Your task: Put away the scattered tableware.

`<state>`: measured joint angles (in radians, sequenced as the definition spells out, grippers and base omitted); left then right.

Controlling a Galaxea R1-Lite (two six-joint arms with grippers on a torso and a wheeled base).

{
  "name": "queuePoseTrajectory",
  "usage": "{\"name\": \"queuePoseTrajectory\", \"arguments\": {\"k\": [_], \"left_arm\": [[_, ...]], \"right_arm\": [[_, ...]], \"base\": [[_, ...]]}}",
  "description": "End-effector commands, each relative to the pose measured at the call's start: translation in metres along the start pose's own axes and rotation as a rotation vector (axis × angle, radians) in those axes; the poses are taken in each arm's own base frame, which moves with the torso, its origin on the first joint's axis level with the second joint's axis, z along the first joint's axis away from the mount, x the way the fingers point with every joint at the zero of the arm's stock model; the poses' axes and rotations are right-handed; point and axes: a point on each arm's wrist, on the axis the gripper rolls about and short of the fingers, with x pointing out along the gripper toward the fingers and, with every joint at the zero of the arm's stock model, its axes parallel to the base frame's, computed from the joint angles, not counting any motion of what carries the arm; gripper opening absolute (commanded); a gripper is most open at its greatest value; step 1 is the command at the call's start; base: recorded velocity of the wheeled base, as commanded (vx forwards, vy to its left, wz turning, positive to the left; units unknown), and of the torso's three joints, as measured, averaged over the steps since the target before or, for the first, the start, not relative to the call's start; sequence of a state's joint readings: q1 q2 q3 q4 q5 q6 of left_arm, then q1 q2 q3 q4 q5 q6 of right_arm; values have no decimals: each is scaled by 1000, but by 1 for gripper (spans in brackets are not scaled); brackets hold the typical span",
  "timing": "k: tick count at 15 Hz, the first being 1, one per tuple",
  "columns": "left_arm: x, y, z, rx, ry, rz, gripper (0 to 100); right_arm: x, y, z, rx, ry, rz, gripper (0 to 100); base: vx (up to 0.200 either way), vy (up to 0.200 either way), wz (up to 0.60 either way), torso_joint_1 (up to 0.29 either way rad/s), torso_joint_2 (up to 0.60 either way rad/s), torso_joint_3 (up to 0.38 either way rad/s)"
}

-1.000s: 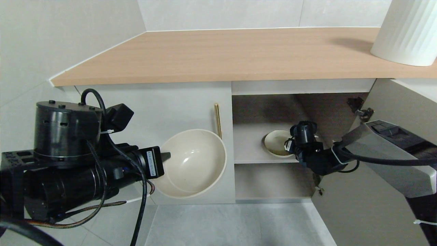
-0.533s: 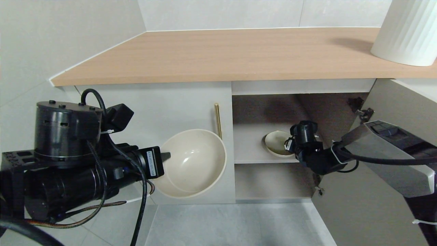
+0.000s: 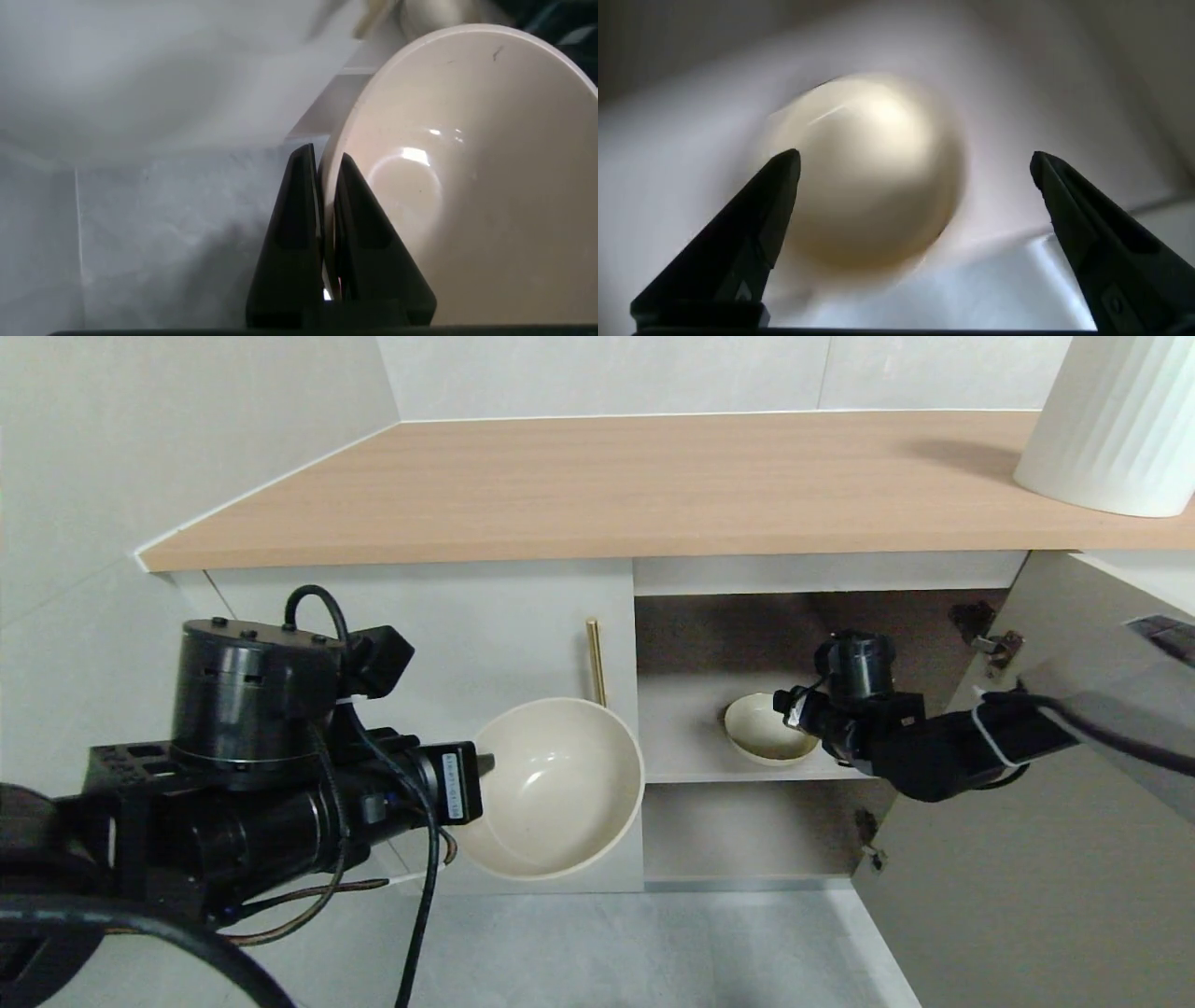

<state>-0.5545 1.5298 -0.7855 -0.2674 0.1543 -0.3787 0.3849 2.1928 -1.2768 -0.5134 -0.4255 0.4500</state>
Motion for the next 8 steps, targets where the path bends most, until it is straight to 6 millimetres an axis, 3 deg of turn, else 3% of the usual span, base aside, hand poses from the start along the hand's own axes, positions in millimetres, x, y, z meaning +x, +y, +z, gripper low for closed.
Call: {"name": "queuePoseTrajectory", "arguments": {"k": [1, 2, 4, 8], "left_arm": [[21, -13, -16, 60, 58, 2, 0], [31, -21, -24, 91, 68, 20, 0], [48, -31, -36, 122, 56, 70, 0], [64, -39, -52, 196, 48, 160, 0]], "right_arm": [[-112, 15, 30, -42, 93, 264, 100], [-137, 17, 31, -69, 140, 317, 100], [-163, 20, 30, -110, 193, 358, 100], [-199, 26, 5, -274, 267, 469, 100]], "base": [[0, 0, 0, 0, 0, 0], [0, 0, 0, 0, 0, 0], [0, 0, 0, 0, 0, 0], [0, 0, 0, 0, 0, 0]]}}
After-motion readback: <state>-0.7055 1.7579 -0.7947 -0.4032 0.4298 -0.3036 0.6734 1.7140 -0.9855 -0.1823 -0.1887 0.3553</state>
